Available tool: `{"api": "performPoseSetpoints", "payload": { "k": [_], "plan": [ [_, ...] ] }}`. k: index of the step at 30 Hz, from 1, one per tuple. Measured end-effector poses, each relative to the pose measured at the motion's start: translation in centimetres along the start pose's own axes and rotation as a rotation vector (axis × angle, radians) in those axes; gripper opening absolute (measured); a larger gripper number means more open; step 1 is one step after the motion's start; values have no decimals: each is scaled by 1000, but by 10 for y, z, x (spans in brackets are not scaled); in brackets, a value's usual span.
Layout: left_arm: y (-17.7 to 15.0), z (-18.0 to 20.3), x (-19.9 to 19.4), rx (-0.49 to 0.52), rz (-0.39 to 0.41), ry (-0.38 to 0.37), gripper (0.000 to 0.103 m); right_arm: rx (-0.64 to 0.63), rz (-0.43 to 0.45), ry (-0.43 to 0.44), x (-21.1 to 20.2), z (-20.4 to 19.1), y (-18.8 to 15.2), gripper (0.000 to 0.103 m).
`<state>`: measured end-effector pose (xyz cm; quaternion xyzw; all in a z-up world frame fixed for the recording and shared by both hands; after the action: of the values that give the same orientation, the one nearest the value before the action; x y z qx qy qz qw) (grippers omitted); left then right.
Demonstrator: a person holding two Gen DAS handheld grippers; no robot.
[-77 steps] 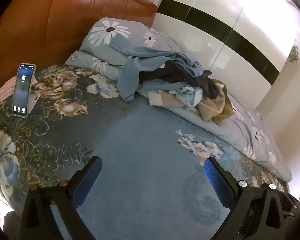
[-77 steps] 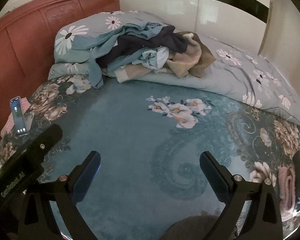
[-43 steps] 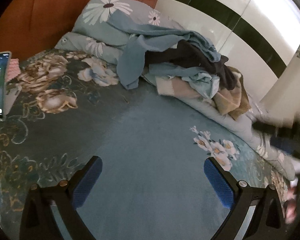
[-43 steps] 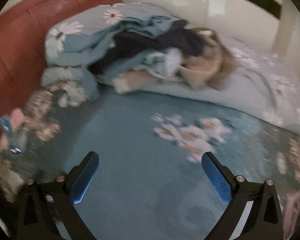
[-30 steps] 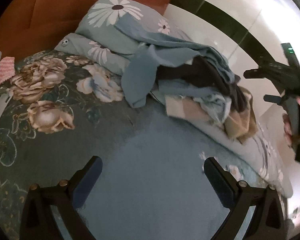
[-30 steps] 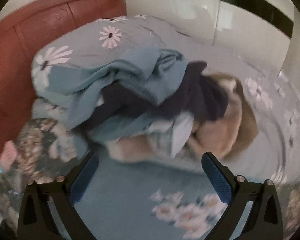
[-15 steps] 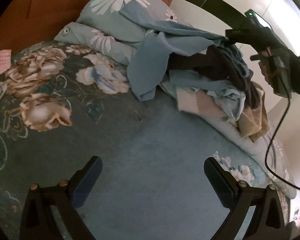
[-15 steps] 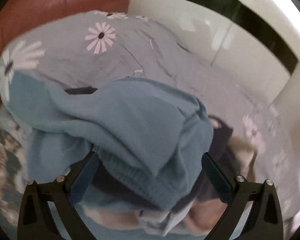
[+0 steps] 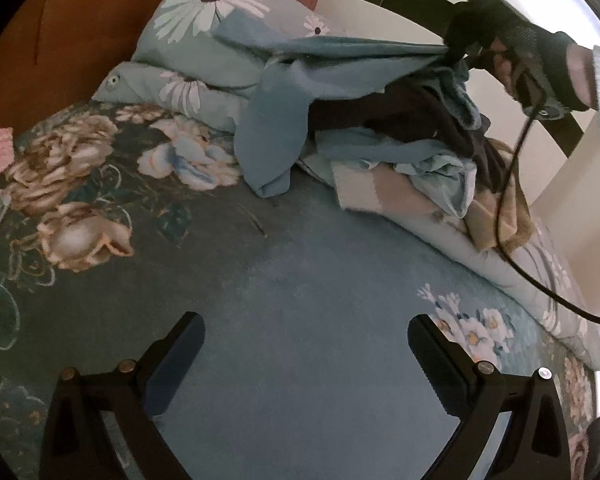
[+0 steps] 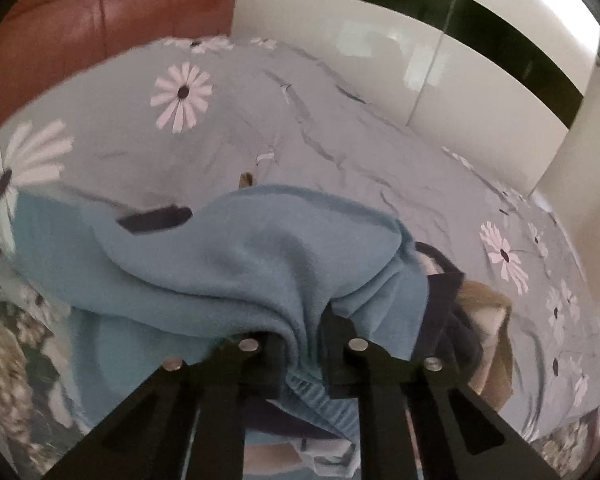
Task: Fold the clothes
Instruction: 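Grasp the blue-grey fleece garment from the clothes pile with the right gripper, then pull the fleece garment onto the bedspread with the right gripper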
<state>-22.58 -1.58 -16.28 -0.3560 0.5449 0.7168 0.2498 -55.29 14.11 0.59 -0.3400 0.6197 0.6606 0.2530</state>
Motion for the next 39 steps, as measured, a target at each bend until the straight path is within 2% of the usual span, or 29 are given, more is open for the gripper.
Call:
{"api": "performPoseSetpoints", "payload": {
  "k": [7, 12, 16, 20, 25, 28, 32, 34, 37, 39],
  "plan": [
    [-2, -10, -39, -5, 22, 15, 103, 29, 78, 51, -80, 26, -10, 11],
    [-11, -9, -71, 4, 19, 12, 103, 57, 111, 101, -153, 55, -47, 11],
    [-24, 4, -94, 76, 9, 0, 103, 69, 91, 132, -200, 74, -97, 11],
    [-32, 14, -119, 163, 34, 27, 103, 93, 9, 166, -222, 84, -168, 11],
    [-31, 14, -147, 169, 60, 35, 103, 160, -57, 258, -246, 78, -253, 11],
    [-31, 7, -159, 165, 74, 58, 103, 207, -31, 359, -270, 63, -277, 11],
    [-28, -4, -175, 161, 98, 92, 103, 237, 72, 487, -309, 49, -286, 11],
    [-28, -7, -180, 154, 97, 91, 103, 216, 78, 471, -311, 49, -294, 11],
    [-33, -6, -186, 153, 81, 87, 103, 272, -41, 416, -279, 64, -334, 11],
    [-39, -4, -188, 164, 68, 81, 103, 335, -87, 400, -263, 73, -359, 11]
  ]
}}
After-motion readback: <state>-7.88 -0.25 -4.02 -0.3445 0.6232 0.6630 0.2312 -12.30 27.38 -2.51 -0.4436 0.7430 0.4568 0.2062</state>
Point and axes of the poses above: each gripper's, at about its wrist camera, not at the fingertips, and x roughly the way its jaws point, z to its right, y to its top, the point moved 8 cm from there along x, roughly the way its jaws point, and after that the axes turned 14 degrees about y, right-handed, at the moved point
